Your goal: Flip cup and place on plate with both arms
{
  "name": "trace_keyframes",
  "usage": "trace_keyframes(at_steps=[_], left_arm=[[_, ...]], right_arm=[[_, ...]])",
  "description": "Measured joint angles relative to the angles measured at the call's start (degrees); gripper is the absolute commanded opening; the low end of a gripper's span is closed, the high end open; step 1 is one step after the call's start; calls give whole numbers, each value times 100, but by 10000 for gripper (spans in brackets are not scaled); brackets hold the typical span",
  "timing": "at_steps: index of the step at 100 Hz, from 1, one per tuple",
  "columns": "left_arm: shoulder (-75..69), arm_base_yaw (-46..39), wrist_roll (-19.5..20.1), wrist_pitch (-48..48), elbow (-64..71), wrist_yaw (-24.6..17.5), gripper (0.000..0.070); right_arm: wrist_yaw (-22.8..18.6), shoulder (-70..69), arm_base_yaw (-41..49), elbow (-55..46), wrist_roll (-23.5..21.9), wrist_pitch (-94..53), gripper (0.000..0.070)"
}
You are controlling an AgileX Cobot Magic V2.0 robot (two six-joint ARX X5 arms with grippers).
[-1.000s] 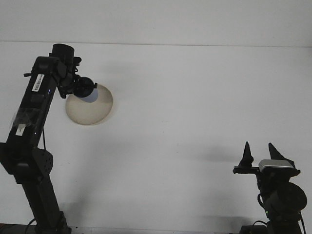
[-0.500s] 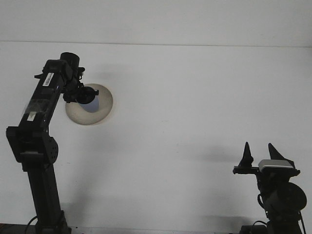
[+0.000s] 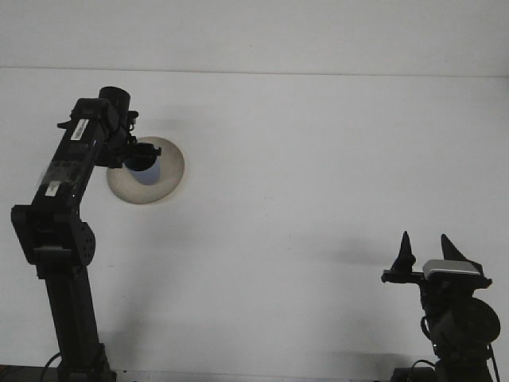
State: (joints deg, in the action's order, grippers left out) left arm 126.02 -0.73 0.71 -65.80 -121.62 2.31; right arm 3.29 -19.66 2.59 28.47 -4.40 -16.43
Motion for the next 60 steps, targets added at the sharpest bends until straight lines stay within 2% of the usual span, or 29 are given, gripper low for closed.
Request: trace_keyframes(at_steps=[28,60], left_arm=[[-295,-90,-11,-275,-236,0,429],[-1532,-103,-72,-391,-382,-17,429]], right_arm=[[0,0,0,0,0,0,485],[0,0,0,0,0,-4,485]])
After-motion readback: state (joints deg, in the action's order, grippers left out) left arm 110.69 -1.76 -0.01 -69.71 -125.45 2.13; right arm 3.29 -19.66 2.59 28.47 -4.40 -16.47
